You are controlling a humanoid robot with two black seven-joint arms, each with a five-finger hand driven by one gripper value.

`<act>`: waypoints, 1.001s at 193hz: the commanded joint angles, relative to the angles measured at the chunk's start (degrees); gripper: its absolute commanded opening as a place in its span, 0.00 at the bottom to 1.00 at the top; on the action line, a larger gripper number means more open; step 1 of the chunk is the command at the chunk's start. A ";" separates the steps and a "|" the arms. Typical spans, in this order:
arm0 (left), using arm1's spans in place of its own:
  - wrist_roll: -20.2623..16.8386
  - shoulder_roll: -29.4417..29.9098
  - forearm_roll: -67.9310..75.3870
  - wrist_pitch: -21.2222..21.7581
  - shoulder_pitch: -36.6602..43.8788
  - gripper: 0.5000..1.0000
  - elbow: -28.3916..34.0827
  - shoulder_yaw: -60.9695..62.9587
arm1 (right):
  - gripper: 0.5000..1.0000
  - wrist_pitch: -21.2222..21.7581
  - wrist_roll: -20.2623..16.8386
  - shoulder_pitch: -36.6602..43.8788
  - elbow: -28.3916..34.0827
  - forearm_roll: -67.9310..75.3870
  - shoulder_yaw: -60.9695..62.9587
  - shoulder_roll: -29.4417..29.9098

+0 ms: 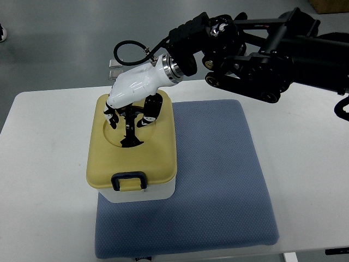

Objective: Open white storage box with right hand
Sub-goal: 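Lower the right hand and grasp the black handle on the lid, then lift the yellow lid off the box with the right hand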

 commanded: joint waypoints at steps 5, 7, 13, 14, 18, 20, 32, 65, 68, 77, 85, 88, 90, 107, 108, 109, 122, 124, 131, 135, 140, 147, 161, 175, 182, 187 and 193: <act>0.00 0.00 0.00 0.02 -0.02 1.00 0.00 0.02 | 0.30 -0.02 0.01 0.00 0.00 0.07 0.00 0.00; 0.00 0.00 0.00 0.03 -0.02 1.00 0.00 -0.06 | 0.30 -0.02 0.01 0.00 0.00 0.07 0.00 0.00; 0.00 0.00 0.00 -0.06 -0.02 1.00 0.00 0.02 | 0.30 -0.02 0.09 0.00 0.00 0.07 0.00 0.00; 0.00 0.00 0.00 -0.06 -0.02 1.00 0.00 0.02 | 0.30 -0.02 0.09 0.00 0.00 0.07 0.00 0.00; 0.00 0.00 0.00 0.03 -0.02 1.00 0.00 -0.07 | 0.29 -0.02 0.01 0.00 0.00 0.07 0.00 0.00; 0.00 0.00 0.00 -0.06 -0.02 1.00 0.00 0.02 | 0.29 -0.02 0.09 0.00 0.00 0.07 0.00 0.00; 0.00 0.00 0.00 -0.06 0.07 1.00 0.00 0.02 | 0.22 -0.02 0.09 0.00 0.00 0.07 0.00 0.00; 0.00 0.00 0.00 -0.06 -0.02 1.00 0.00 0.02 | 0.08 -0.20 0.89 0.08 0.09 0.07 0.00 0.00; 0.00 0.00 0.00 -0.06 -0.02 1.00 0.00 -0.07 | 0.08 -0.20 1.06 0.08 0.09 0.07 0.00 0.00; 0.00 0.00 0.00 0.02 -0.02 1.00 0.00 0.02 | 0.06 -0.20 1.50 0.08 0.09 0.07 0.00 0.00; 0.00 0.00 0.00 0.02 -0.02 1.00 0.00 0.02 | 0.02 -0.20 1.76 0.17 0.09 0.07 0.00 -0.09; 0.00 0.00 0.00 0.03 -0.02 1.00 0.00 0.02 | 0.01 -0.20 1.76 0.17 0.09 0.07 0.00 -0.09; 0.00 0.00 0.00 0.03 -0.02 1.00 0.00 0.02 | 0.01 -0.28 1.76 0.17 0.09 0.07 0.00 -0.09; 0.00 0.00 0.00 0.03 -0.02 1.00 0.00 -0.07 | 0.00 -0.37 1.85 0.26 0.18 0.07 0.09 -0.18; 0.00 0.00 0.00 0.03 -0.02 1.00 0.00 0.02 | 0.00 -0.37 1.85 0.26 0.18 0.15 0.09 -0.18; 0.00 0.00 0.00 0.03 -0.02 1.00 0.00 0.02 | 0.00 -0.37 1.85 0.26 0.18 0.15 0.09 -0.18; 0.00 0.00 0.00 0.03 -0.02 1.00 0.00 0.02 | 0.00 -0.37 2.56 0.26 0.18 0.07 0.09 -0.18; 0.00 0.00 0.00 -0.06 0.07 1.00 0.00 0.02 | 0.00 -0.37 2.58 0.26 0.18 0.07 0.09 -0.18; 0.00 0.00 0.00 0.03 -0.02 1.00 0.00 -0.07 | 0.00 -0.37 2.58 0.26 0.18 0.07 0.09 -0.27; 0.00 0.00 0.00 0.03 -0.02 1.00 0.00 0.02 | 0.00 -0.46 2.58 0.35 0.18 0.07 0.09 -0.18; 0.00 0.00 0.00 0.02 0.07 1.00 0.00 -0.06 | 0.00 -0.46 2.58 0.35 0.18 0.07 0.09 -0.27; 0.00 0.00 0.00 -0.06 -0.02 1.00 0.00 -0.06 | 0.00 -0.46 2.58 0.44 0.18 0.07 0.09 -0.27; 0.00 0.00 0.00 -0.06 -0.02 1.00 0.00 -0.07 | 0.00 -0.55 2.58 0.52 0.18 0.07 0.18 -0.35; 0.00 0.00 0.00 -0.06 0.07 1.00 0.00 -0.07 | 0.00 -0.55 2.58 0.61 0.18 0.15 0.44 -0.44; 0.00 0.00 0.00 0.03 -0.02 1.00 0.00 0.02 | 0.00 -0.55 2.58 0.70 0.18 0.15 0.53 -0.44; 0.00 0.00 0.00 0.03 -0.02 1.00 0.00 0.02 | 0.00 -0.55 2.58 0.70 0.18 0.15 0.70 -0.53; 0.00 0.00 0.00 0.02 -0.02 1.00 0.00 -0.07 | 0.00 -0.55 2.58 0.79 0.18 0.15 0.88 -0.53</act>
